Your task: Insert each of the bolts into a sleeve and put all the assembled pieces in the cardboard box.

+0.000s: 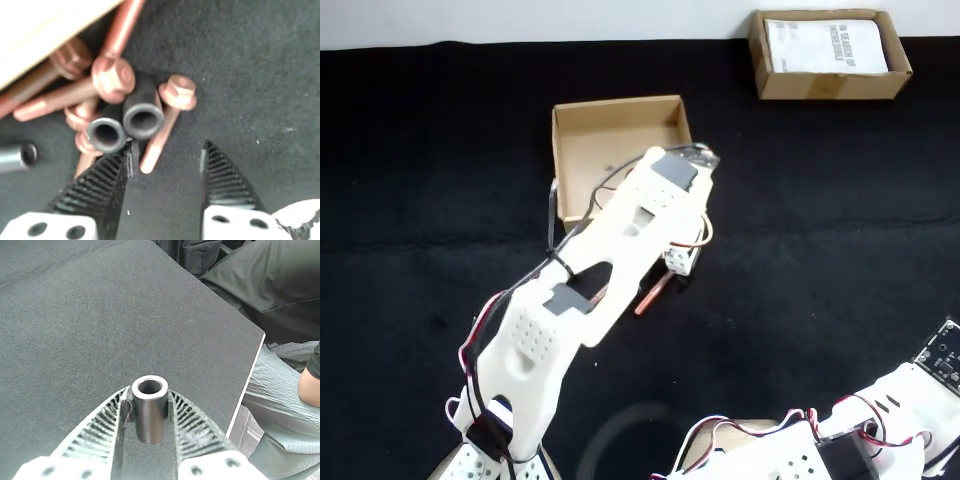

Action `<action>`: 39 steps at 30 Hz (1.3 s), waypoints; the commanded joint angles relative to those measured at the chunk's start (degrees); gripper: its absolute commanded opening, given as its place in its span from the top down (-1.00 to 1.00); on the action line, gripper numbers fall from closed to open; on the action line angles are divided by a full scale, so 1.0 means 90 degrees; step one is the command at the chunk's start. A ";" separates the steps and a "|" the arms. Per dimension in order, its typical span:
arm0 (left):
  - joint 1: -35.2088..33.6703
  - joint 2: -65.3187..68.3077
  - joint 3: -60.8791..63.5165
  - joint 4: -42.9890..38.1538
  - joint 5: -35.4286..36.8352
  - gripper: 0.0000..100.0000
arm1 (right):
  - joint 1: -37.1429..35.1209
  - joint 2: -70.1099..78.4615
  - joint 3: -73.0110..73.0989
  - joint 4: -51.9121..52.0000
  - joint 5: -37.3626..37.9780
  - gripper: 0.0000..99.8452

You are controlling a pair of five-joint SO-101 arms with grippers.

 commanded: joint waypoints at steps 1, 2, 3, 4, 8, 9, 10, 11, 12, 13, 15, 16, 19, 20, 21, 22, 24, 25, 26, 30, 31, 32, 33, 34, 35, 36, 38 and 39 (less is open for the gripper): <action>-0.0005 0.0190 -0.0337 0.0010 -0.0293 0.60 | 0.0015 -0.0093 -0.0015 -0.0181 0.0039 0.98; -0.0005 0.0288 -0.0337 0.0010 -0.0400 0.60 | 0.0015 -0.0093 -0.0015 -0.0181 0.0039 0.98; 0.0005 0.0376 -0.0337 0.0010 -0.0479 0.60 | 0.0015 -0.0093 -0.0015 -0.0181 0.0039 0.98; 0.0015 0.0454 -0.0337 0.0010 -0.0518 0.60 | 0.0015 -0.0093 -0.0015 -0.0181 0.0039 0.98; 0.0015 0.0659 -0.0347 -0.0039 -0.0537 0.60 | 0.0005 -0.0093 -0.0015 -0.0181 0.0039 0.98; -0.0005 0.0689 -0.0347 -0.0156 -0.0537 0.60 | 0.0005 -0.0093 -0.0015 -0.0181 0.0039 0.98; -0.0015 0.0718 -0.0347 -0.0274 -0.0537 0.60 | 0.0005 -0.0093 -0.0015 -0.0181 0.0039 0.98; -0.0015 0.0747 -0.0347 -0.0381 -0.0537 0.60 | 0.0005 -0.0093 -0.0015 -0.0181 0.0039 0.98; -0.0015 0.0757 -0.0347 -0.0488 -0.0537 0.60 | 0.0005 -0.0093 -0.0015 -0.0181 0.0039 0.98; -0.0015 0.0757 -0.0347 -0.0596 -0.0537 0.60 | 0.0005 -0.0093 -0.0015 -0.0181 0.0049 0.98; 0.0005 0.0757 -0.0347 -0.0869 -0.0537 0.60 | 0.0005 -0.0093 -0.0015 -0.0171 0.0059 0.98; 0.0024 0.0747 -0.0347 -0.0996 -0.0537 0.60 | 0.0005 -0.0093 -0.0015 -0.0171 0.0068 0.98; 0.0044 0.0747 -0.0347 -0.1328 -0.0537 0.61 | 0.0005 -0.0093 -0.0015 -0.0171 0.0068 0.98; 0.0044 0.0767 -0.0347 -0.1416 -0.0537 0.61 | 0.0005 -0.0093 -0.0005 -0.0171 0.0059 0.98; 0.0044 0.0777 -0.0347 -0.1475 -0.0537 0.61 | 0.0005 -0.0093 -0.0005 -0.0171 0.0059 0.98; 0.0044 0.0786 -0.0337 -0.1495 -0.0537 0.61 | 0.0005 -0.0093 -0.0005 -0.0171 0.0059 0.98; 0.0044 0.0786 -0.0317 -0.1495 -0.0537 0.68 | 0.0005 -0.0093 -0.0005 -0.0171 0.0059 0.98; 0.0044 0.0796 -0.0308 -0.1495 -0.0537 0.75 | 0.0005 -0.0093 -0.0005 -0.0171 0.0059 0.98; 0.0044 0.0796 -0.0308 -0.1495 -0.0547 0.85 | 0.0005 -0.0093 -0.0005 -0.0171 0.0059 0.98; 0.0044 0.0767 -0.0317 -0.1446 -0.0869 0.96 | 0.0005 -0.0093 -0.0005 -0.0142 0.0068 0.98; 0.0054 0.0737 -0.0317 -0.1446 -0.0850 0.99 | 0.0005 -0.0093 -0.0005 -0.0122 0.0049 0.98; 0.0054 0.0718 -0.0337 -0.1436 -0.0860 0.99 | 0.0005 -0.0093 0.0005 -0.0015 0.0049 0.98; 0.0054 0.0698 -0.0347 -0.1426 -0.0860 0.98 | 0.0005 -0.0093 -0.0005 0.0161 0.0039 0.98; 0.0054 0.0650 -0.0405 -0.1358 -0.0860 0.98 | -0.0024 -0.0093 -0.0015 0.0357 0.0039 0.98; 0.0054 0.0532 -0.0523 -0.1192 -0.0860 0.98 | -0.0151 -0.0093 -0.0015 0.0552 0.0039 0.98; 0.0054 0.0396 -0.0650 -0.0996 -0.0860 0.98 | -0.0288 -0.0103 -0.0015 0.0757 0.0029 0.98; 0.0093 0.0103 -0.0904 -0.0674 -0.0869 0.98 | -0.0640 -0.0103 -0.0015 0.1265 0.0029 0.98; 0.0112 -0.0073 -0.1050 -0.0508 -0.0869 0.98 | -0.0874 -0.0103 -0.0015 0.1519 0.0029 0.98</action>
